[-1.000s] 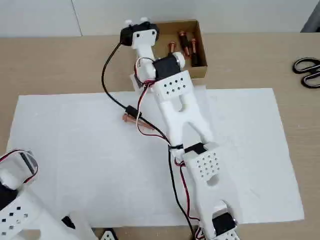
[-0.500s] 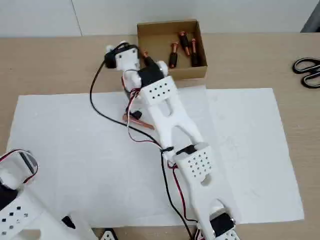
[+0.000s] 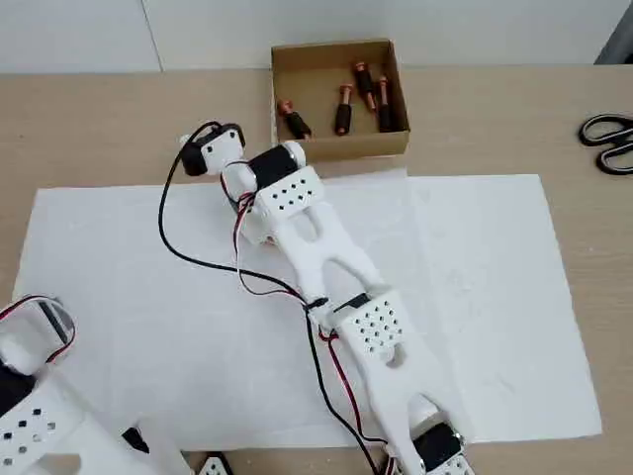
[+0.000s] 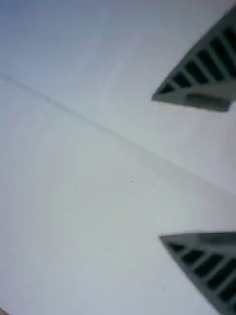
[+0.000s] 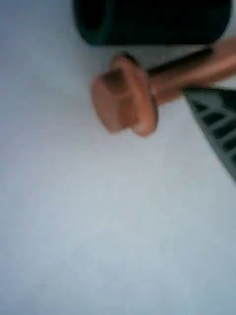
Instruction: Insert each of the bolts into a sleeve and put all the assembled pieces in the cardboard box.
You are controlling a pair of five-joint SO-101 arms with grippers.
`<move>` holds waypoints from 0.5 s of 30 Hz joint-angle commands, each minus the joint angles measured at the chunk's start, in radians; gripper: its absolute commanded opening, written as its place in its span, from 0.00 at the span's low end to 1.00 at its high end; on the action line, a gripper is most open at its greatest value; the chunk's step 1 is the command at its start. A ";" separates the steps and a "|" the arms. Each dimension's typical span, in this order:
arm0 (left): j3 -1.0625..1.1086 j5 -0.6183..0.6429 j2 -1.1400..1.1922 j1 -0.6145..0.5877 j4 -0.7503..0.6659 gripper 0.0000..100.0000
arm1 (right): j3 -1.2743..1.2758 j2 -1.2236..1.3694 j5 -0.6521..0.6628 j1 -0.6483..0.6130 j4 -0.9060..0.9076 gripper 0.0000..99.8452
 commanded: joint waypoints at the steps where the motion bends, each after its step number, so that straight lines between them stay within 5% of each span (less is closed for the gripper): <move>1: -0.004 0.008 -0.012 -0.003 -0.005 0.17 | -0.005 0.007 0.009 -0.008 -0.022 0.13; 15: -0.004 0.008 -0.012 -0.003 -0.005 0.17 | -0.005 0.025 0.043 0.005 -0.090 0.13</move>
